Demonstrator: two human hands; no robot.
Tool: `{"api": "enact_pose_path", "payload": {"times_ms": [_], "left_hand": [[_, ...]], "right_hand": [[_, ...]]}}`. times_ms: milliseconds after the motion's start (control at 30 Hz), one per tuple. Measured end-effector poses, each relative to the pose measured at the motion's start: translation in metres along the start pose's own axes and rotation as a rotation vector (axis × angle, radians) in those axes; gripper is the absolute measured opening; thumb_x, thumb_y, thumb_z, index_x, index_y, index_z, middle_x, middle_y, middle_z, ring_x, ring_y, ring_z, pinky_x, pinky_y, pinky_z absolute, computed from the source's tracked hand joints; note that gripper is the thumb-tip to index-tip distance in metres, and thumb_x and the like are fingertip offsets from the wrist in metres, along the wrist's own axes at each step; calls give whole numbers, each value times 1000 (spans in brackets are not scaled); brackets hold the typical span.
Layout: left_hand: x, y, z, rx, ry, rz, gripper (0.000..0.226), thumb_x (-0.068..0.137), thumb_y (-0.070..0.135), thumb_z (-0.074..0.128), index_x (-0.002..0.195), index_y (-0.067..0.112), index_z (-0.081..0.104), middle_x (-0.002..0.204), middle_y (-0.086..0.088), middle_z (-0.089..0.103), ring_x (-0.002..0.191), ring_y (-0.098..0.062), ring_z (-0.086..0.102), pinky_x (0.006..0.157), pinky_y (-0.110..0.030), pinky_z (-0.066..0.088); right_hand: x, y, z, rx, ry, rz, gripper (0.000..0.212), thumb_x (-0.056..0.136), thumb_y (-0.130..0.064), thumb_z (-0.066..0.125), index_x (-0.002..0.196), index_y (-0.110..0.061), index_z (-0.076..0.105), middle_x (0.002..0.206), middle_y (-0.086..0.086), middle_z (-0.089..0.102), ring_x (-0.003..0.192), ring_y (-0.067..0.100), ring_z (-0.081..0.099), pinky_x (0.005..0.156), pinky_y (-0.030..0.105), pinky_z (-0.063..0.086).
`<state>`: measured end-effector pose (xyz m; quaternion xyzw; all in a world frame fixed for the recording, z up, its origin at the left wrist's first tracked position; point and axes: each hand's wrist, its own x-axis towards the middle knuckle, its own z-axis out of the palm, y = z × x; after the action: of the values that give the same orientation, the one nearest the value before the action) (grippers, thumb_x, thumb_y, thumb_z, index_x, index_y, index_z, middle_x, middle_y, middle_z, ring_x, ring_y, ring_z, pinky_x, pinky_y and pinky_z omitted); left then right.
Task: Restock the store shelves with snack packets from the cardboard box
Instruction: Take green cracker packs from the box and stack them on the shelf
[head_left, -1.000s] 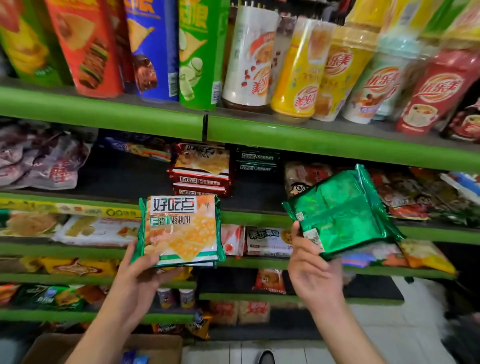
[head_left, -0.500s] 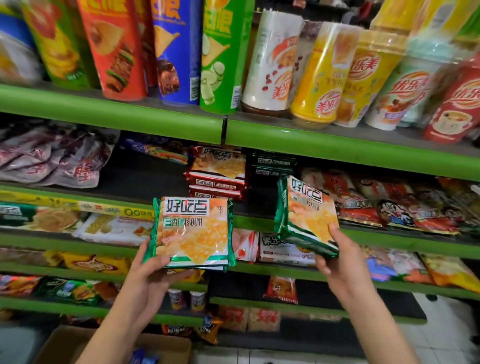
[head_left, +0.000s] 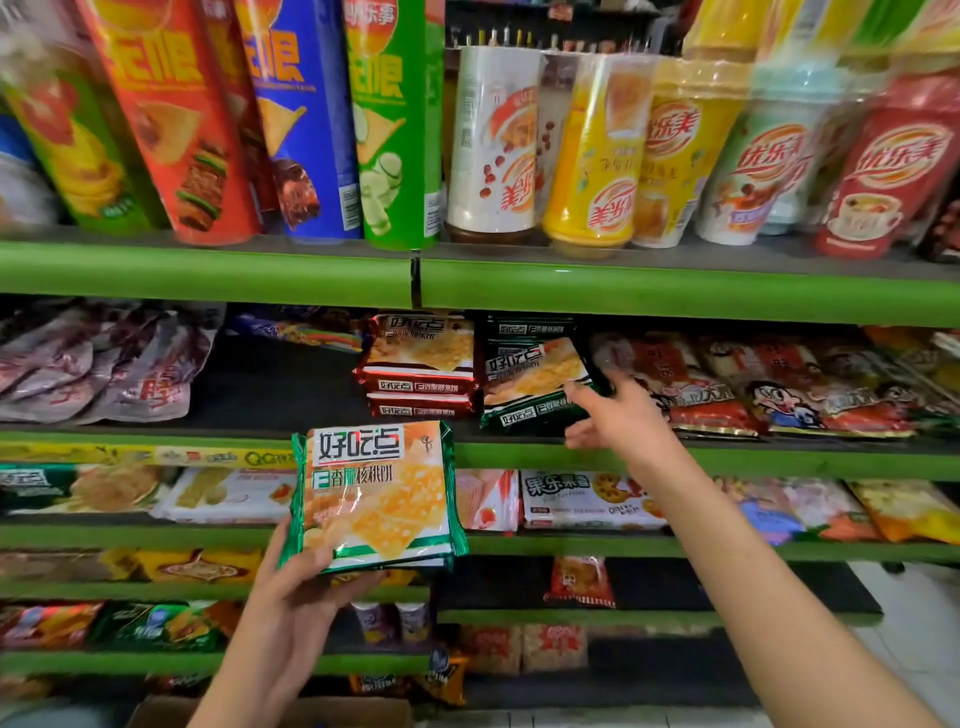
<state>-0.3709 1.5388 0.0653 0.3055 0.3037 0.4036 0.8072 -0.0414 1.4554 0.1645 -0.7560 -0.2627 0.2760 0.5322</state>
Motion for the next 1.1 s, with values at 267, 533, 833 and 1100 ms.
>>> {"api": "enact_pose_path", "payload": {"times_ms": [267, 533, 833, 1100], "left_hand": [[-5, -2, 6, -18, 22, -11, 71, 81, 2, 55, 146, 28, 46, 138, -17, 60, 120, -39, 61, 84, -60, 57], [-7, -3, 15, -33, 22, -40, 87, 77, -1, 59, 156, 24, 32, 138, -19, 58, 101, -34, 73, 84, -63, 55], [-5, -4, 17, -46, -9, -31, 83, 70, 0, 74, 144, 29, 48, 130, -18, 65, 108, -38, 70, 77, -56, 60], [-7, -19, 29, 48, -163, -72, 107, 56, 6, 86, 148, 35, 41, 130, -14, 67, 114, -40, 67, 75, -48, 61]], "right_hand": [[-3, 12, 17, -1056, 126, -536, 45, 93, -41, 64, 137, -31, 58, 150, -1, 49, 99, 22, 70, 79, 37, 57], [20, 14, 36, -1181, 160, -541, 42, 96, -48, 57, 136, -32, 59, 143, 1, 55, 94, 22, 72, 59, 27, 40], [-53, 15, 29, -559, 8, -496, 24, 96, -44, 53, 116, -33, 63, 118, -14, 59, 76, 0, 62, 68, 15, 47], [-107, 40, 64, -95, -374, 0, 97, 59, -86, 66, 138, -32, 49, 139, -14, 56, 129, 14, 54, 109, 48, 44]]}}
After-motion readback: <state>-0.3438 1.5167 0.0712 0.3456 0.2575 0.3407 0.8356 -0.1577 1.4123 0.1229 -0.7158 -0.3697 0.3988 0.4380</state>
